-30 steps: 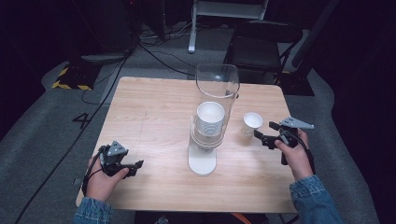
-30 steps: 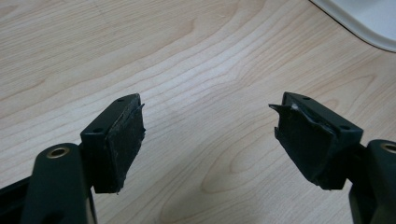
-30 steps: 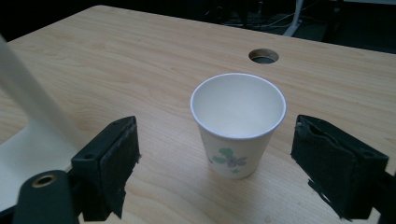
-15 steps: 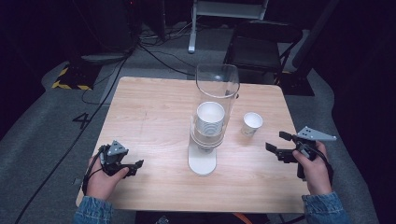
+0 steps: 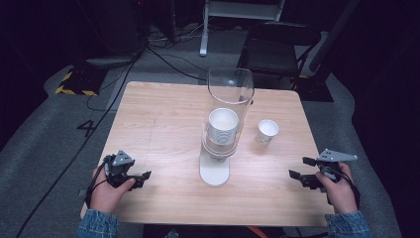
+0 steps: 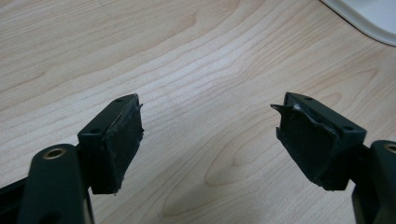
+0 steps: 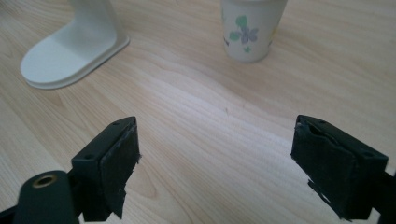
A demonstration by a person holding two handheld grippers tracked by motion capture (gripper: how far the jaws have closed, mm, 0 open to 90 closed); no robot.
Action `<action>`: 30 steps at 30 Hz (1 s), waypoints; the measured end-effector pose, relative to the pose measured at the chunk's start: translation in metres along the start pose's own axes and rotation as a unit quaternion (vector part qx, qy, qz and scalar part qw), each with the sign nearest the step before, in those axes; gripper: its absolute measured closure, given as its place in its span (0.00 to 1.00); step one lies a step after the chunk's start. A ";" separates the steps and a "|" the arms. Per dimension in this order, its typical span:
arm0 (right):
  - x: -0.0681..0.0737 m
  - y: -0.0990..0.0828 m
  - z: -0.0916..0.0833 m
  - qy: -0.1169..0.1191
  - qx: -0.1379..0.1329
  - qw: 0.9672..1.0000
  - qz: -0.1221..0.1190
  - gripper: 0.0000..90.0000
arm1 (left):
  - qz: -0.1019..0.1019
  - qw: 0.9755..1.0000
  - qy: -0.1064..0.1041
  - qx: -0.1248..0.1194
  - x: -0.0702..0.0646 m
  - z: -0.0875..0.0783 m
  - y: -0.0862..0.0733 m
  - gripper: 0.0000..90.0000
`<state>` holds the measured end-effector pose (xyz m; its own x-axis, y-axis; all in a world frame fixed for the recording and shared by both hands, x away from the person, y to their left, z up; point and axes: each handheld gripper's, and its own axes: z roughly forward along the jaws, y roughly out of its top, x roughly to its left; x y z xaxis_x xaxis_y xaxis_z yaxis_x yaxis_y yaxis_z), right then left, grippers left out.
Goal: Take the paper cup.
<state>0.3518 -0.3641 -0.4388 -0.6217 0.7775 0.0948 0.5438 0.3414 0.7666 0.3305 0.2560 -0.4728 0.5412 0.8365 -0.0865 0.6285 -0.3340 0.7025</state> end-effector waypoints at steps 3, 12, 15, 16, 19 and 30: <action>0.000 -0.004 0.006 -0.005 0.011 1.000 0.010 0.18 | 0.007 1.000 -0.001 0.007 0.001 0.001 -0.001 0.24; 0.005 -0.014 0.033 -0.031 0.021 0.999 0.009 0.18 | 0.011 1.000 -0.006 0.020 0.001 0.006 -0.003 0.22; 0.009 -0.016 0.041 -0.039 0.010 0.999 0.006 0.18 | 0.013 0.999 -0.007 0.028 0.001 0.008 -0.005 0.22; 0.010 -0.016 0.044 -0.042 0.010 0.999 0.003 0.18 | 0.013 0.999 -0.007 0.029 0.001 0.009 -0.005 0.22; 0.014 -0.015 0.048 -0.045 0.001 0.999 -0.006 0.18 | 0.014 0.999 -0.009 0.033 0.000 0.012 -0.006 0.22; 0.017 -0.019 0.063 -0.048 -0.026 0.998 -0.026 0.18 | 0.023 0.999 -0.007 0.032 -0.002 0.018 -0.008 0.21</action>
<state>0.3665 -0.3245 -0.4920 -0.5903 0.8071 -0.0042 0.4814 0.3563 0.8009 0.3348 0.2493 -0.4909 0.5776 0.8137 -0.0649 0.6367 -0.3994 0.6596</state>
